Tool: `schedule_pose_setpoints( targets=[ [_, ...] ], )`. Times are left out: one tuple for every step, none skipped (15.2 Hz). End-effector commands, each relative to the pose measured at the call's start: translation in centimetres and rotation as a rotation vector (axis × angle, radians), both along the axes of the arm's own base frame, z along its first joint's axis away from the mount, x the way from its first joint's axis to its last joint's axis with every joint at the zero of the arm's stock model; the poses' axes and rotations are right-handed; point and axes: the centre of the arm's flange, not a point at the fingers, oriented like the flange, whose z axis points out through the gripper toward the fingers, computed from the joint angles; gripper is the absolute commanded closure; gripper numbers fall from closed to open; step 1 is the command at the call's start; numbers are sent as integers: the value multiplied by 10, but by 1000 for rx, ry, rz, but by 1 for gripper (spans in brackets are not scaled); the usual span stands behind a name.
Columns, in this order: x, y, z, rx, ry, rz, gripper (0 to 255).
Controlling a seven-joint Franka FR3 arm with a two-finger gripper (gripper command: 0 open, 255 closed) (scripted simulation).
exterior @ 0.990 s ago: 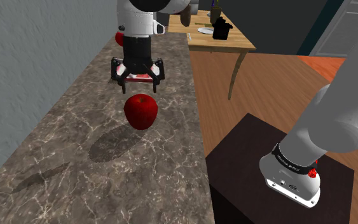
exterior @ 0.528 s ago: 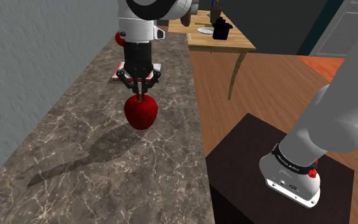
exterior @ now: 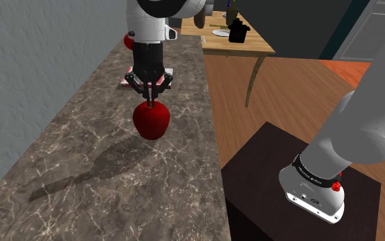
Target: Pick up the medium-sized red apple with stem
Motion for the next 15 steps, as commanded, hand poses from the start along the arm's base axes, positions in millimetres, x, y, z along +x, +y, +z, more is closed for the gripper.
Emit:
schedule_pose_setpoints(
  targets=[
    [0, 0, 9, 0, 0, 0, 255],
    [0, 0, 14, 0, 0, 0, 255],
    [0, 0, 20, 0, 0, 0, 255],
    [0, 0, 25, 0, 0, 0, 255],
    [0, 0, 30, 0, 0, 0, 255],
    [0, 0, 35, 0, 0, 0, 255],
    [0, 0, 41, 0, 0, 0, 255],
    [0, 0, 46, 0, 0, 0, 255],
    [0, 0, 51, 0, 0, 0, 255],
    [0, 0, 57, 0, 0, 0, 255],
    [0, 0, 62, 0, 0, 0, 255],
    [0, 0, 67, 0, 0, 0, 255],
    [0, 0, 72, 0, 0, 0, 255],
    [0, 0, 73, 0, 0, 0, 255],
    [0, 0, 73, 0, 0, 0, 255]
  ],
)
